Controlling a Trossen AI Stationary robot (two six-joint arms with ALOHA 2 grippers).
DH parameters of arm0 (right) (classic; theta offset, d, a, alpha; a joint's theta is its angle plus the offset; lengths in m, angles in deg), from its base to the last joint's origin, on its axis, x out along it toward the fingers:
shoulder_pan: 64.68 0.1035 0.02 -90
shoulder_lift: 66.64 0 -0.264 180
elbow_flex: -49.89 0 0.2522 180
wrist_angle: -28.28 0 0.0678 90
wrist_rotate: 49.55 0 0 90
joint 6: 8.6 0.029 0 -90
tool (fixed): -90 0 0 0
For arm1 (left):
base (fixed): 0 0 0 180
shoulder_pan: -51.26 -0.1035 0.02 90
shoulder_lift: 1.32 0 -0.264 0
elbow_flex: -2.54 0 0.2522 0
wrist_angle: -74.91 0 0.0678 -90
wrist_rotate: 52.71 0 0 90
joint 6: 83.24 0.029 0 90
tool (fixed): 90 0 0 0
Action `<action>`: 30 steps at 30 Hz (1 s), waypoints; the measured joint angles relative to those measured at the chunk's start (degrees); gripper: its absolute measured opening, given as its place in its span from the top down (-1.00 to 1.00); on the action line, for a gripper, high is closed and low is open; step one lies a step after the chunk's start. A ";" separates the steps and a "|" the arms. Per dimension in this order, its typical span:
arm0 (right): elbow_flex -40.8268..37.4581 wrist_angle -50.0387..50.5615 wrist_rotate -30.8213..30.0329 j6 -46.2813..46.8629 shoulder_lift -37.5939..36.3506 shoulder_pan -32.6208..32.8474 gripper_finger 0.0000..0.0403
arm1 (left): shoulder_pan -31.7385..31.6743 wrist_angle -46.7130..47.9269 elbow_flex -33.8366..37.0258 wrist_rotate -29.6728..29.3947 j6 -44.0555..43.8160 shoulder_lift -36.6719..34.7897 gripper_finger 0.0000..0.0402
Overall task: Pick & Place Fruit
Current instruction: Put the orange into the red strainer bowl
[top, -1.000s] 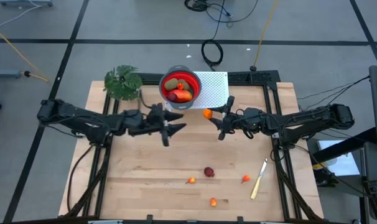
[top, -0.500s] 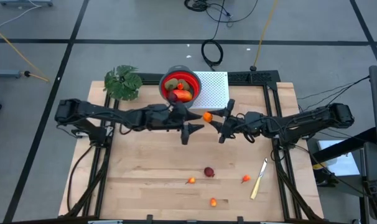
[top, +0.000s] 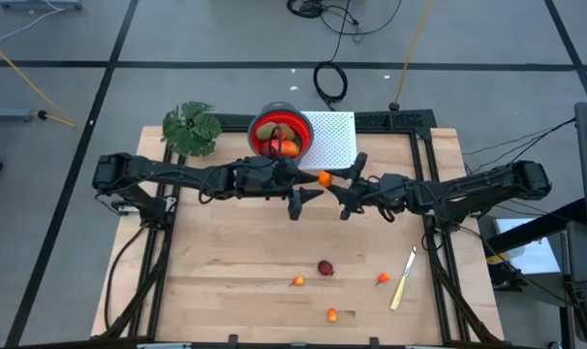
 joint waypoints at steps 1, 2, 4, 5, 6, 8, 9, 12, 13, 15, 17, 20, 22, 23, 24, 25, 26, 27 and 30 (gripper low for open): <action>0.00 0.08 -0.01 -0.01 -0.02 0.01 0.23 | -0.02 -0.02 0.00 -0.04 0.00 0.00 -0.06; 0.00 0.05 0.01 -0.01 -0.04 0.02 0.23 | -0.02 -0.02 0.00 -0.01 0.00 0.00 -0.06; 0.00 0.18 0.03 0.04 -0.07 0.04 0.23 | -0.02 0.00 0.00 0.09 -0.01 0.00 -0.06; 0.00 0.47 0.01 0.15 -0.07 0.04 0.23 | -0.02 0.18 0.00 0.24 -0.02 0.00 -0.06; 0.00 0.82 -0.01 0.18 -0.07 0.04 0.23 | -0.03 0.35 0.00 0.41 -0.02 0.00 -0.06; 0.00 0.98 -1.23 0.08 -0.07 0.09 0.23 | -0.04 0.45 0.00 0.48 0.14 0.02 -0.06; 0.04 1.00 -2.03 0.09 -0.07 0.11 0.23 | -0.06 0.47 0.00 0.46 0.47 0.02 -0.06; 0.09 0.96 -2.87 0.06 -0.09 0.11 0.23 | -0.33 1.30 0.07 0.44 1.61 -0.68 -0.06; 0.09 1.07 -2.85 0.06 -0.09 0.11 0.23 | -0.49 1.26 0.07 0.44 1.97 -0.86 -0.06; 0.10 1.15 -2.85 0.05 -0.09 0.11 0.23 | -0.97 1.89 0.07 0.39 1.82 -1.68 -0.05; 0.11 0.87 -2.68 0.03 -0.09 0.11 0.23 | -1.37 2.19 0.07 -0.41 1.37 -2.17 -0.06; 0.09 0.28 -2.70 0.05 -0.09 0.19 0.23 | -1.85 2.53 0.07 -0.91 0.79 -2.19 -0.06; 0.09 -1.04 -2.70 -0.01 -0.09 0.53 0.23 | -1.96 2.78 0.07 -0.51 -0.72 -2.00 -0.05; 0.09 -1.75 -2.68 0.01 -0.09 0.78 0.23 | -1.96 2.73 0.07 -0.40 -1.54 -1.91 -0.06; 0.10 -2.24 -2.64 -0.01 -0.09 1.00 0.23 | -1.98 2.74 0.07 -0.35 -2.06 -1.83 -0.06; 0.10 -2.34 -2.63 0.01 -0.09 1.23 0.23 | -2.03 2.75 0.07 -0.37 -2.54 -1.77 -0.06; 0.09 -2.47 -2.63 -0.01 -0.09 1.39 0.23 | -2.03 2.77 0.07 -0.45 -2.85 -1.70 -0.06; 0.09 -2.68 -2.63 -0.01 -0.09 1.56 0.23 | -2.06 2.72 0.07 -0.43 -2.85 -1.66 -0.06; 0.09 -3.66 -2.66 0.01 -0.09 1.95 0.23 | -2.18 0.48 0.08 -0.13 -3.02 -1.68 -0.08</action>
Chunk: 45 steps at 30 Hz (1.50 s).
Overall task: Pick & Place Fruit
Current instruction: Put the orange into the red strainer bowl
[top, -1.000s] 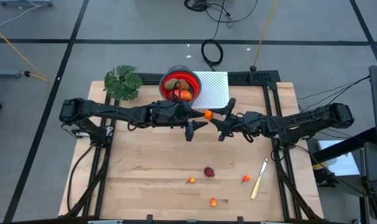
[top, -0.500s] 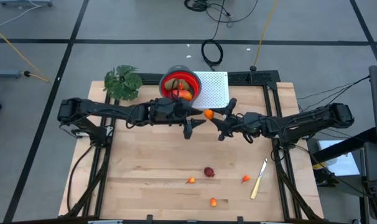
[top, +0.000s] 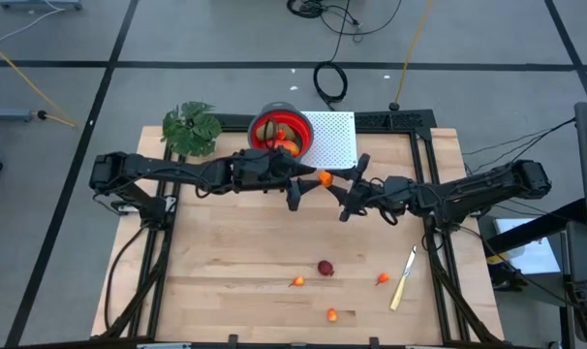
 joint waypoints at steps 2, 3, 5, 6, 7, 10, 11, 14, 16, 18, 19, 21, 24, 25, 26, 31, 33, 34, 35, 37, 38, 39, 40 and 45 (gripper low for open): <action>0.02 -0.78 0.04 0.00 0.62 0.04 0.23 | -0.02 -1.45 0.01 0.61 -0.10 0.00 -0.12; 0.01 -0.78 0.18 0.00 0.86 0.04 0.23 | -0.02 -1.89 0.00 0.84 -0.11 0.00 -0.15; 0.00 -1.51 0.47 0.00 1.50 0.04 0.23 | 0.00 -2.29 0.01 1.01 -0.11 0.00 -0.22; 0.00 -2.43 1.06 0.00 1.96 0.04 0.23 | 0.00 -2.29 0.01 1.01 -0.13 0.00 -0.25; 0.00 -3.37 1.40 0.00 2.39 0.04 0.23 | -0.02 -2.26 0.01 1.01 -0.21 0.00 -0.28; 0.00 -5.88 1.47 -0.03 3.81 0.32 0.23 | -0.02 -1.84 0.01 1.00 -1.26 0.00 -0.35; 0.00 -6.68 1.49 -0.08 4.03 0.37 0.23 | -0.02 -1.66 0.01 1.02 -1.36 0.00 -0.37; 0.00 -7.58 1.48 -0.04 4.55 0.37 0.23 | 0.00 -1.41 0.01 1.03 -1.31 -0.05 -0.39; 0.00 -8.05 1.39 -0.11 4.90 0.37 0.23 | 0.00 -1.01 0.01 1.03 -1.30 -0.05 -0.39; 0.00 -9.60 1.37 -0.07 5.18 0.37 0.23 | 0.02 -0.87 0.01 1.11 -1.32 -0.05 -0.39; 0.00 -10.76 1.34 -0.07 5.48 0.37 0.23 | 0.04 -0.77 0.01 1.18 -1.42 -0.05 -0.39; 0.00 -12.34 1.30 -0.04 6.03 0.35 0.23 | 0.07 -0.59 0.01 1.25 -1.31 -0.05 -0.40; 0.14 -13.90 1.30 -0.02 6.94 0.35 0.23 | 0.04 -0.60 0.01 1.21 -1.04 -0.05 -0.40; 0.46 -13.80 1.30 -0.02 7.30 0.35 0.23 | 0.04 -0.62 0.01 1.20 -1.08 -0.05 -0.40; 0.82 -13.56 1.36 -0.02 7.67 0.37 0.23 | 0.05 -0.61 0.01 1.21 -1.12 -0.05 -0.40; 2.49 -12.85 1.46 0.00 9.41 0.35 0.23 | 0.04 -0.51 0.01 1.18 -1.41 -0.05 -0.29; 2.51 -12.52 1.47 0.00 9.60 0.35 0.23 | 0.07 -0.07 0.01 1.20 -1.43 -0.05 -0.20; 2.51 -12.46 1.43 0.06 9.60 0.35 0.23 | 0.07 -0.09 0.01 1.27 -1.46 -0.05 -0.15; 2.51 -12.43 1.45 0.43 9.57 0.35 0.23 | 0.05 -0.15 0.01 1.69 -1.44 -0.05 -0.09; 2.54 -12.18 1.39 2.16 9.57 0.33 0.23 | 0.04 -0.06 0.01 2.49 -1.33 -0.05 0.01; 2.54 -12.09 1.28 3.13 9.57 0.35 0.23 | 0.04 0.05 0.01 2.49 -1.41 -0.05 0.05; 2.54 -12.06 1.26 3.87 9.57 0.33 0.23 | 0.04 0.12 0.01 2.47 -1.46 -0.05 0.10; 2.54 -12.08 1.22 4.31 9.57 0.33 0.23 | 0.04 0.10 0.01 2.49 -1.50 -0.05 0.14; 2.54 -11.66 1.21 4.93 9.57 0.35 0.22 | -0.07 1.46 0.01 3.39 -1.61 -0.08 0.25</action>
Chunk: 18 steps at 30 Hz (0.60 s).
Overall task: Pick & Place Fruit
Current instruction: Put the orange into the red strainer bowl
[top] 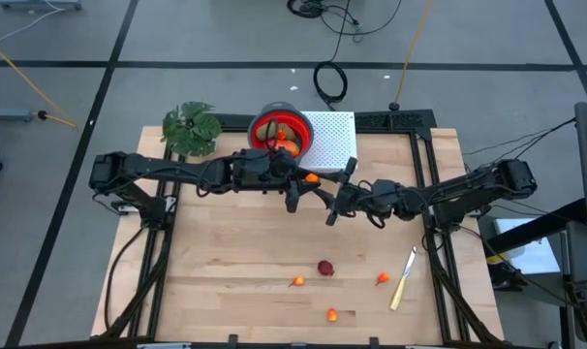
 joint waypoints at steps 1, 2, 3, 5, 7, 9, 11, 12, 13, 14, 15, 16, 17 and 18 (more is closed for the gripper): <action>0.00 0.26 0.08 0.35 0.00 -0.02 0.21 | -0.02 0.52 0.00 0.13 0.08 -0.01 0.25; 0.00 0.41 0.12 0.86 0.01 -0.01 0.19 | -0.02 0.96 0.00 0.15 0.18 -0.01 0.25; 0.00 0.49 0.18 1.37 0.04 0.00 0.16 | -0.02 1.27 -0.01 0.15 0.25 -0.01 0.26; 0.00 0.47 0.24 2.32 0.04 0.00 0.10 | -0.02 1.35 0.00 0.15 0.56 -0.01 0.26; 0.00 0.59 0.20 3.06 0.04 0.00 0.02 | -0.02 1.48 0.00 0.15 0.98 -0.01 0.26; 0.00 0.80 -0.59 3.00 0.04 0.00 -0.05 | -0.02 1.81 0.00 0.12 1.33 -0.01 0.27; 0.00 0.92 -2.33 2.98 0.03 0.02 -0.12 | -0.14 1.82 -0.01 0.04 2.34 -0.10 0.27; 0.00 0.95 -3.17 3.00 0.01 0.02 -0.15 | -0.28 1.89 0.00 -0.23 2.70 -0.21 0.27; 0.01 1.10 -4.10 3.02 -0.01 0.02 -0.17 | -0.45 1.98 0.00 -0.64 3.03 -0.28 0.27; 0.02 1.26 -4.95 3.00 -0.02 0.02 -0.20 | -0.64 1.98 -0.02 -1.16 3.33 -0.29 0.27; 0.04 1.63 -5.97 3.00 -0.02 0.02 -0.21 | -1.03 2.00 0.00 -1.73 3.78 -0.29 0.27; 0.04 2.32 -6.51 3.04 -0.04 0.01 -0.23 | -1.36 2.11 0.00 -2.18 4.06 -0.38 0.27; 0.04 3.25 -7.19 3.29 -0.07 0.00 -0.24 | -1.80 2.44 0.08 -2.58 4.23 -0.75 0.27; 0.04 4.28 -7.78 3.85 -0.07 -0.01 -0.25 | -2.23 2.54 0.11 -2.84 4.76 -0.98 0.27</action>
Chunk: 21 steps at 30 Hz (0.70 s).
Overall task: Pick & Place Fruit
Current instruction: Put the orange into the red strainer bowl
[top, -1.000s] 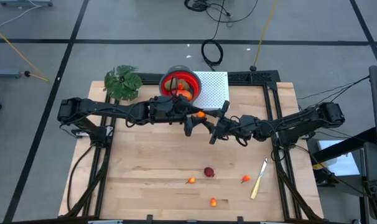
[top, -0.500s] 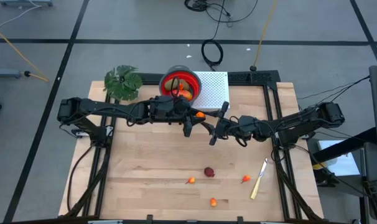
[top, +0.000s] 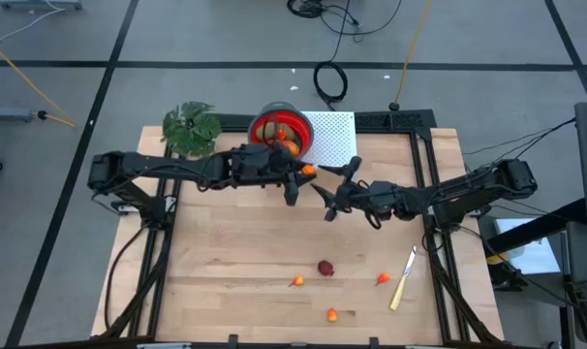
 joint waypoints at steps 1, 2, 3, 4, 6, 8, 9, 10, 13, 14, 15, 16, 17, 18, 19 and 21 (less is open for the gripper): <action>0.00 1.30 -0.70 0.84 0.00 -0.01 -0.25 | -0.53 -0.51 -0.02 -0.44 0.60 -0.14 0.27; 0.00 2.70 -1.39 1.90 0.00 -0.01 -0.24 | -1.01 -0.71 -0.06 -0.95 0.97 -0.25 0.27; 0.00 4.12 -1.48 2.99 0.00 -0.01 -0.24 | -1.54 -0.42 -0.07 -1.38 1.38 -0.58 0.27; 0.00 5.37 -1.44 4.07 0.00 -0.05 -0.22 | -2.12 0.07 -0.04 -1.52 1.76 -0.89 0.27; 0.00 7.67 -1.40 6.34 0.00 -0.12 -0.19 | -3.34 -0.41 -0.04 -1.55 2.51 -1.16 0.27; 0.00 9.66 -1.13 8.35 0.00 -0.36 -0.14 | -4.69 -0.41 -0.04 -1.54 2.85 -1.55 0.27; 0.00 10.24 -1.01 9.50 0.00 -0.56 -0.11 | -5.39 -0.38 -0.04 -1.55 2.89 -1.58 0.27; 0.00 11.02 -0.96 10.54 0.00 -0.87 -0.07 | -6.09 -0.45 -0.04 -1.55 3.06 -1.61 0.27; 0.00 12.69 1.88 12.95 -0.11 -2.38 0.08 | -8.18 -0.58 -0.04 -1.32 3.30 -1.61 0.27; 0.00 13.18 4.03 13.75 -0.34 -3.08 0.13 | -8.79 -0.56 -0.04 -0.98 3.32 -1.61 0.27; 0.00 13.17 6.58 14.72 -0.44 -3.82 0.19 | -9.49 -0.56 -0.04 -0.60 3.32 -1.61 0.27; 0.00 13.07 9.41 15.73 -0.48 -4.82 0.26 | -10.14 -0.58 -0.04 -0.12 3.30 -1.61 0.27; 0.00 13.11 12.15 16.83 -0.48 -5.73 0.32 | -10.68 -0.58 -0.04 0.09 3.31 -1.61 0.27; 0.00 13.24 15.08 18.07 -0.48 -6.75 0.39 | -11.20 -0.56 -0.04 0.24 3.34 -1.61 0.27; 0.00 13.47 17.98 19.13 -0.60 -7.84 0.46 | -11.70 -0.53 -0.04 0.26 3.49 -1.61 0.27; 0.00 13.74 24.10 21.07 -1.02 -9.97 0.59 | -12.51 -0.53 -0.04 0.33 4.27 -1.61 0.27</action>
